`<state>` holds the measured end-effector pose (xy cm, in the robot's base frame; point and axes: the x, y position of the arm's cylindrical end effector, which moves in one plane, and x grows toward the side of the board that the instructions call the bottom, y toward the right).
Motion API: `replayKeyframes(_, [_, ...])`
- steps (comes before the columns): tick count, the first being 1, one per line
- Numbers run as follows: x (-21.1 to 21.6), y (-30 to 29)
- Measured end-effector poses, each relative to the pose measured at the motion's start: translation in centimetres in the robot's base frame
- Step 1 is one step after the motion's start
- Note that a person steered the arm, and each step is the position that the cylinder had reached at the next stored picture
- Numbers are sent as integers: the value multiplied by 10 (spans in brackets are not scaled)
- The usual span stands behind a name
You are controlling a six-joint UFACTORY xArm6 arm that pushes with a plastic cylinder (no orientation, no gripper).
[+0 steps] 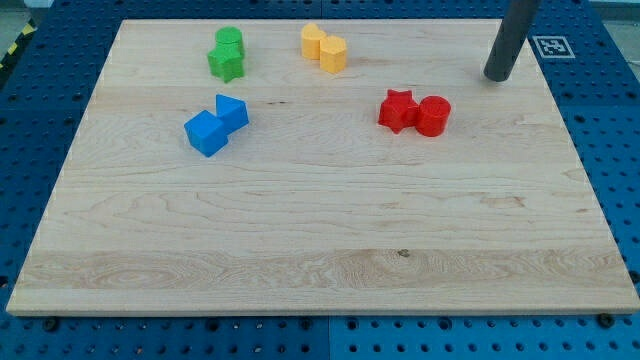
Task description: Slide the arm to the top left of the red star
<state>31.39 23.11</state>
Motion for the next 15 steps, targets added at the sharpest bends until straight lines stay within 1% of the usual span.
replayKeyframes(4, [1,-1])
replayKeyframes(6, [-18,-35])
replayKeyframes(8, [-18,-35])
replayKeyframes(15, [-18,-70])
